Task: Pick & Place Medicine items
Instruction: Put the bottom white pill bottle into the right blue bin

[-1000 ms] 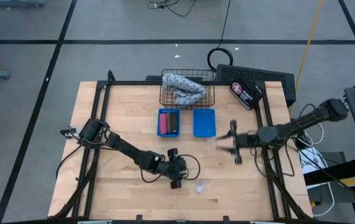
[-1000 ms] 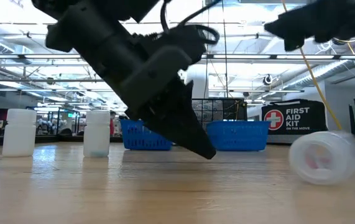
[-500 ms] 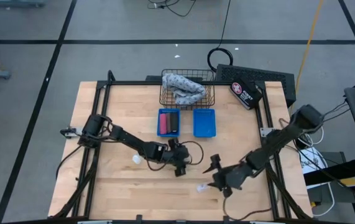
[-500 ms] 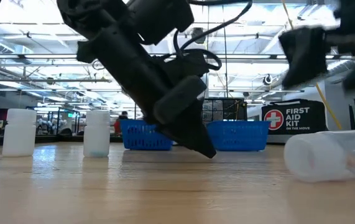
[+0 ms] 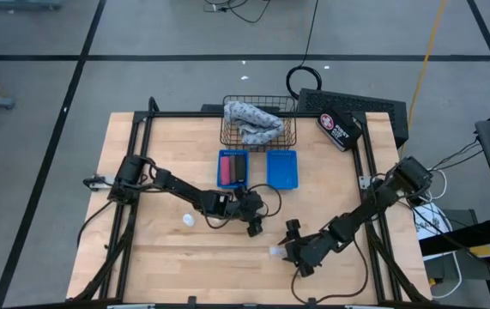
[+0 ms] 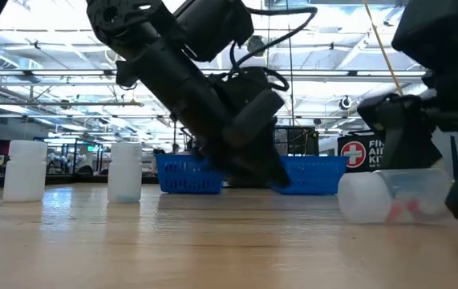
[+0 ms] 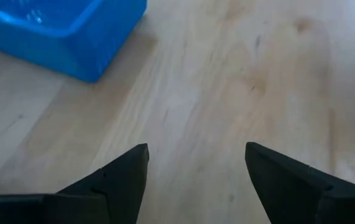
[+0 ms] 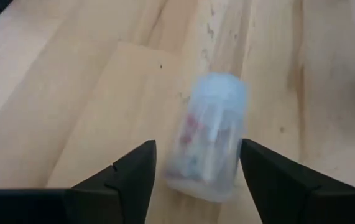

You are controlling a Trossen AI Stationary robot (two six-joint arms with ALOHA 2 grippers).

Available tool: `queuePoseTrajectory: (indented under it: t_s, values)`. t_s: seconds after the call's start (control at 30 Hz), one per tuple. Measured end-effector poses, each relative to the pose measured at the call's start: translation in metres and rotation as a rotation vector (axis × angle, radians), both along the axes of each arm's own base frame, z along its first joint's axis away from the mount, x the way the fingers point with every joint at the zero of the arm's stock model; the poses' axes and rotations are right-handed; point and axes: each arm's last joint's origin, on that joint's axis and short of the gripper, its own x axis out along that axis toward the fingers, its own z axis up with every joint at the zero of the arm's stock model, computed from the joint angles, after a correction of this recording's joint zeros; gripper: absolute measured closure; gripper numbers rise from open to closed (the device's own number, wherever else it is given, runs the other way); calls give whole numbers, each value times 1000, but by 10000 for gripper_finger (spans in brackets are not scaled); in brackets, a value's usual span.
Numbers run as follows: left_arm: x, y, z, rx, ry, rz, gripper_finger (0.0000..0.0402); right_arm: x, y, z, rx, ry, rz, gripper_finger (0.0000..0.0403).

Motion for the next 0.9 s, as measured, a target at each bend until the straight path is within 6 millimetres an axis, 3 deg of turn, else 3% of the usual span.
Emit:
queuePoseTrajectory:
  t_s: [0.2,0.37,0.5,0.73,0.8,0.9]
  values:
    - [2,-4,3,-7,-41,-12,123,1,0,-8,-25,6,-20,220]
    - [2,-5,3,11,-42,-30,124,2,0,-2,-22,-26,-14,266]
    - [2,-4,18,51,-75,-69,124,-2,-5,15,-77,-67,-39,266]
    - [0,0,72,156,-276,-135,127,-26,-30,62,-229,-109,-188,266]
    - [1,4,76,176,-376,-135,132,-35,-39,75,-251,-138,-263,266]
    - [-5,19,66,168,-475,-157,143,-51,-52,84,-239,-183,-341,266]
